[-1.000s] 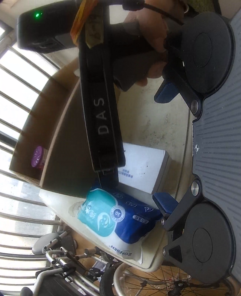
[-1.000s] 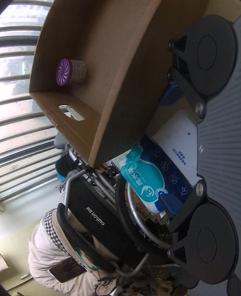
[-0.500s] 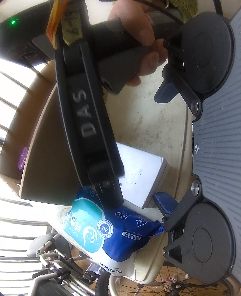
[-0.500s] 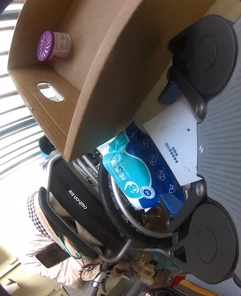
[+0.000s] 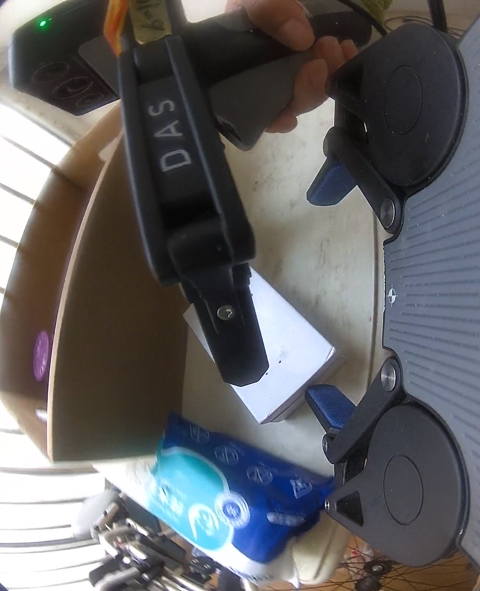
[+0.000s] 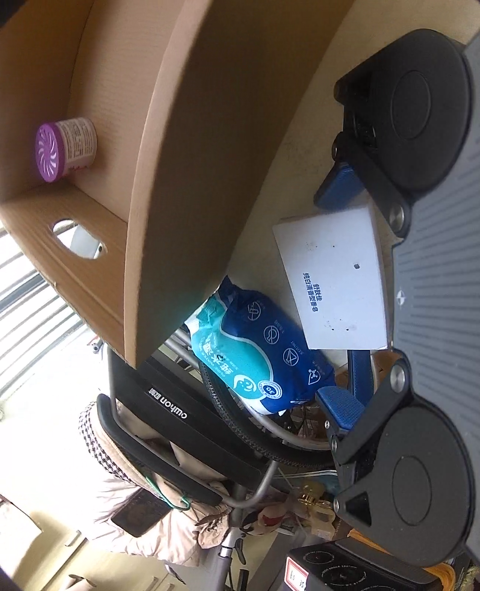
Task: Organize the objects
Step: 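Lower the right gripper around the white box and close it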
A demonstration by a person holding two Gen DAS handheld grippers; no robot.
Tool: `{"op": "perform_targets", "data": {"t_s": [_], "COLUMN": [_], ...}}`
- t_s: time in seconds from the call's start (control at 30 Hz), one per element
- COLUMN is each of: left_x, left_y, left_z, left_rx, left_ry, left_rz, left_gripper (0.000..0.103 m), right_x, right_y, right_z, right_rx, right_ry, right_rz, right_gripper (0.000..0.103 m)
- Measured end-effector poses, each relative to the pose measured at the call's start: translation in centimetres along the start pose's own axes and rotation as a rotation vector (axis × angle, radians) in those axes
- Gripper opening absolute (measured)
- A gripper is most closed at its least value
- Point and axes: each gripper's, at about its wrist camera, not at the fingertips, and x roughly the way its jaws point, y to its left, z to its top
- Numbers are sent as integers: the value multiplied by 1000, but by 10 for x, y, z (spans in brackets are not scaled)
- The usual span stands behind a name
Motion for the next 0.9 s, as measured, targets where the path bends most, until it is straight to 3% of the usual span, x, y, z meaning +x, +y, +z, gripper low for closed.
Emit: {"op": "perform_targets", "data": {"t_s": [0.33, 0.57, 0.73, 0.9], "left_x": [20, 28, 35, 34], "left_y": [-31, -18, -12, -11], "left_z": [10, 10, 4, -6], "left_rx": [139, 125, 103, 101], "left_ry": [11, 20, 29, -11], "left_rz": [-97, -132, -155, -156], "left_gripper": [103, 103, 103, 103], "right_x": [-45, -41, -39, -38], "right_y": [-39, -60, -59, -60], "right_z": [-30, -47, -55, -55], "right_rx": [182, 362, 413, 457], "right_ry": [-93, -117, -160, -174], "right_rz": [-79, -83, -86, -94], "right_gripper": [103, 103, 103, 103]}}
